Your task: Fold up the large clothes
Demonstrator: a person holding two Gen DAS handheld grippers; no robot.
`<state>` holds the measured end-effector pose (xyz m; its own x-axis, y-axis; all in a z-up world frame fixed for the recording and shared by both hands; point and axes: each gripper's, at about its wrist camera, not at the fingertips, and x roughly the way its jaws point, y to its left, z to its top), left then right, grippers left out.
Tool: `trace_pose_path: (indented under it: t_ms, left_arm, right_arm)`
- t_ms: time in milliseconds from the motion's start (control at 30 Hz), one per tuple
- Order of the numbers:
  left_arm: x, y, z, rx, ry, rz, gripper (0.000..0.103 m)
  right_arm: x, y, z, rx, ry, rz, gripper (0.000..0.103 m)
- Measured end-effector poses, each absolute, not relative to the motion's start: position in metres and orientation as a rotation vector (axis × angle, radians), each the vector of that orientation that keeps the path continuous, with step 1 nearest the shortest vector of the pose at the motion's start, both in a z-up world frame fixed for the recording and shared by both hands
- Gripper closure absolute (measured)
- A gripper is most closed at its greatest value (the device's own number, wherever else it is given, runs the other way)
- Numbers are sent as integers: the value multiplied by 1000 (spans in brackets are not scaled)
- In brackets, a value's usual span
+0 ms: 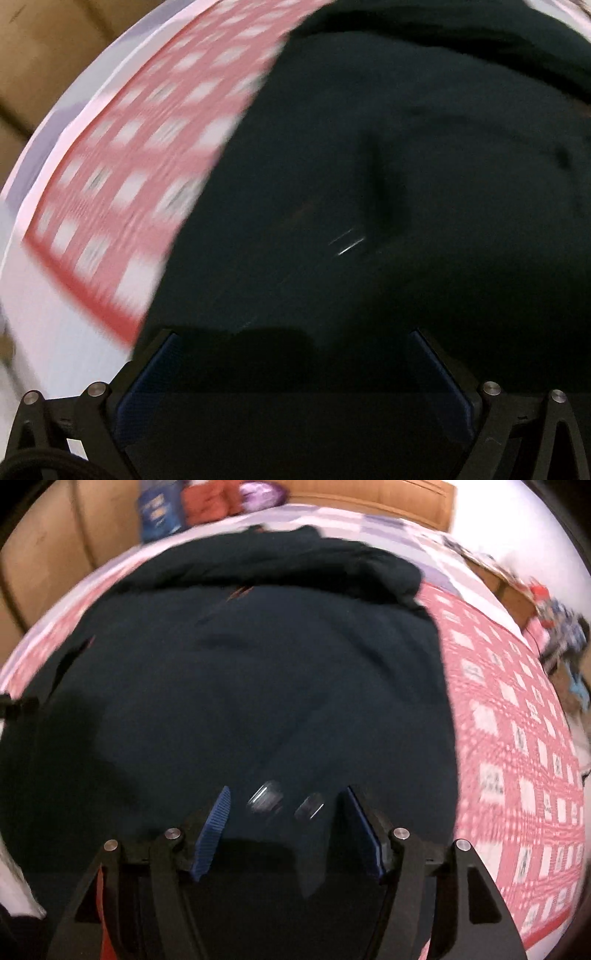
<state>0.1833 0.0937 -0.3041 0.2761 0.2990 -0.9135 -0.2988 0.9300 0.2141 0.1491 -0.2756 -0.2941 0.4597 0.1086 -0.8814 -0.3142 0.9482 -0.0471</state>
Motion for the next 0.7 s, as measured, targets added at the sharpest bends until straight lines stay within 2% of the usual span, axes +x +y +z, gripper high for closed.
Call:
trace_pose_path:
  t_ms: [333,700]
  left_arm:
    - [104,169,-304,-73,1168,404,3]
    - [53,215,-298,46,1115,267,3]
  right_arm:
    - [76,-274,-276,-229,1075,90,36]
    - [7,-231,-264,-72,1114,-35,36]
